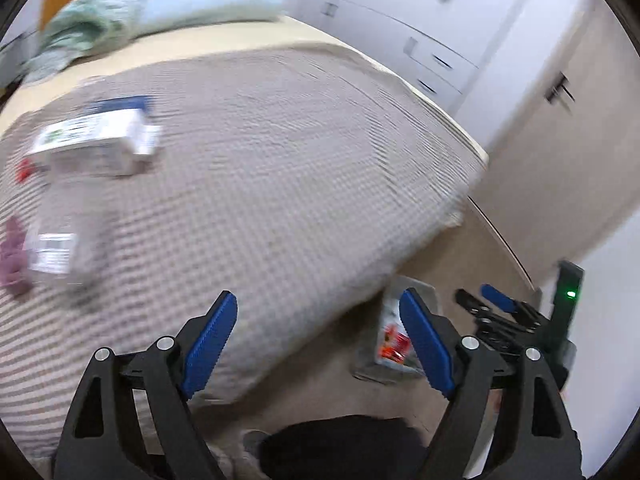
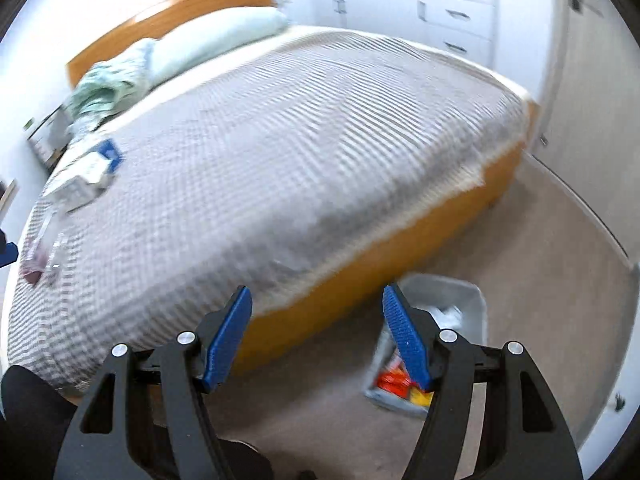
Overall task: Collect trash
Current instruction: 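Move both tools back over the bed toward the remaining trash, then grasp a clear sticker-covered plastic cup with the right tool while the left tool grasps a red-and-black snack bag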
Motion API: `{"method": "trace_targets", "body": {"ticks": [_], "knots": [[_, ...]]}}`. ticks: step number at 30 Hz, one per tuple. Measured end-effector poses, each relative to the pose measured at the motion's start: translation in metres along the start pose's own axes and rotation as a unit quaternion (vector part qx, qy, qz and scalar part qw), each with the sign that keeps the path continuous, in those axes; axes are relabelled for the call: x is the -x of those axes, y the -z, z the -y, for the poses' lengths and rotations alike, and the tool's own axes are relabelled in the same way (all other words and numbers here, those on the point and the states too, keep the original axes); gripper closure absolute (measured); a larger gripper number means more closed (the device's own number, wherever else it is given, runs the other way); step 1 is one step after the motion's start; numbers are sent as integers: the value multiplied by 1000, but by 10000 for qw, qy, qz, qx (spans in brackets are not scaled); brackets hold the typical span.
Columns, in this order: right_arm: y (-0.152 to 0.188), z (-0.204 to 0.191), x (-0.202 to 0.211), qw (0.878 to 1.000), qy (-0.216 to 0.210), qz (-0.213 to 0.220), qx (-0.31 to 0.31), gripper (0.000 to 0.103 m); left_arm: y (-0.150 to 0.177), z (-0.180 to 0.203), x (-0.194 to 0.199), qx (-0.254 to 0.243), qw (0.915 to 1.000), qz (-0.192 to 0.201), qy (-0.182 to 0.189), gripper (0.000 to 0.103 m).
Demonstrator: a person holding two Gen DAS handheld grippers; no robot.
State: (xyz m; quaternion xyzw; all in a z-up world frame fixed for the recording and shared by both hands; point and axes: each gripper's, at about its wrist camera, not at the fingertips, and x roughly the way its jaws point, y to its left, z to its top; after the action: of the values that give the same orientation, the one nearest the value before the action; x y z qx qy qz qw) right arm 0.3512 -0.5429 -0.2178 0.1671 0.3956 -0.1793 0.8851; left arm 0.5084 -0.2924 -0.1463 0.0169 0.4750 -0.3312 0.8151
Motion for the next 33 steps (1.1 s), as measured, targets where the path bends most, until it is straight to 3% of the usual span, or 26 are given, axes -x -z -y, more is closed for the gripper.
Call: {"method": "trace_targets", "body": {"ticks": [7,10,15,18,22,23,27,33], "knots": [[-27,-98,0,9959,-568,94,694,38,0,-124,61,625,9943,543,-668,22],[-34,-140,-3,9914,-823,93,1017,38,2,-183,78,1063,9877,677,-926,15],[-59,-203,-18,9843,-1061,124,1407,38,2,-277,88,1717,9731,736,-1348,15],[-82,-234,-24,9818,-1060,209,1562,38,-16,-310,85,1352,9702,933,-1784,15],[-113,-268,-29,9791,-1141,293,1656,38,-60,-356,44,438,9483,774,-3046,15],[-122,-276,-31,9782,-1135,323,1710,38,-76,-371,25,56,9469,644,-3151,15],[-152,-312,-43,9714,-1032,342,2109,38,-115,-399,-24,-831,9565,300,-2782,15],[-207,-376,-76,9523,-1117,142,2836,37,-156,-428,-98,-1289,9547,99,-2680,15]]}}
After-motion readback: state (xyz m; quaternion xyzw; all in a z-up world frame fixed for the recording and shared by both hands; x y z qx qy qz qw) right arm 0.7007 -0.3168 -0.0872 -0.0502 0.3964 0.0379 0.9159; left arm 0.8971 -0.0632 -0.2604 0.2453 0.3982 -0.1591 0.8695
